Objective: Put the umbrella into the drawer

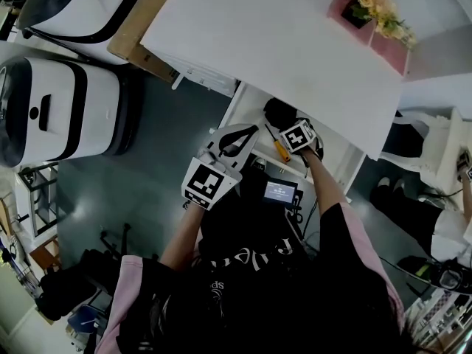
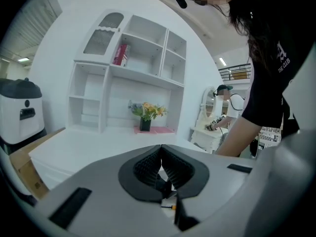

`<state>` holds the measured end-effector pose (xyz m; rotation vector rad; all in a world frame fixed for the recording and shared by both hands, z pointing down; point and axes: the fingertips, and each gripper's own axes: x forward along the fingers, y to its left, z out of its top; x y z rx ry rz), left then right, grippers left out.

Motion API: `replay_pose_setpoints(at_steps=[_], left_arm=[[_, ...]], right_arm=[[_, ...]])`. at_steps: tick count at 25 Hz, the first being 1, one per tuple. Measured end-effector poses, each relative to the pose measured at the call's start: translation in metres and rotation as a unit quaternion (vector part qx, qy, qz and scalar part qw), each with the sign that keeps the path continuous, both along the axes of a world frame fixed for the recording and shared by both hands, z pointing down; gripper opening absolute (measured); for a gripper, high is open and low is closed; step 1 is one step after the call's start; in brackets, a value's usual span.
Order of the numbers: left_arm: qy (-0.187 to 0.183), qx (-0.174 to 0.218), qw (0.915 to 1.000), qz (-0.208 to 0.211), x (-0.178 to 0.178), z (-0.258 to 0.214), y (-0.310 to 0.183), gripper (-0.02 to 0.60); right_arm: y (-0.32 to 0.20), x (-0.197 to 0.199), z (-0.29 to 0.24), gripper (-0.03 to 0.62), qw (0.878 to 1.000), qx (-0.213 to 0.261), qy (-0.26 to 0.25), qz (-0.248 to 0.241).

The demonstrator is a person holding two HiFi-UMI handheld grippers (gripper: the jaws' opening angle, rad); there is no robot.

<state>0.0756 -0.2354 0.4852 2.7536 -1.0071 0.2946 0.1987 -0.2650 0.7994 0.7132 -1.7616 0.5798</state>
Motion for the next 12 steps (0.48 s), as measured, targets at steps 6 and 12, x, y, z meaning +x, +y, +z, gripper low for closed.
replay_pose_setpoints(at_steps=[6, 12], left_arm=[[0.000, -0.022, 0.9998, 0.001, -0.013, 0.017, -0.003, 0.014], [0.001, -0.027, 0.9996, 0.011, -0.018, 0.018, -0.002, 0.014]], right_arm=[[0.001, 0.000, 0.012, 0.278, 1.000, 0.004, 0.024, 0.001], [0.003, -0.002, 0.015, 0.278, 1.000, -0.005, 0.030, -0.005]])
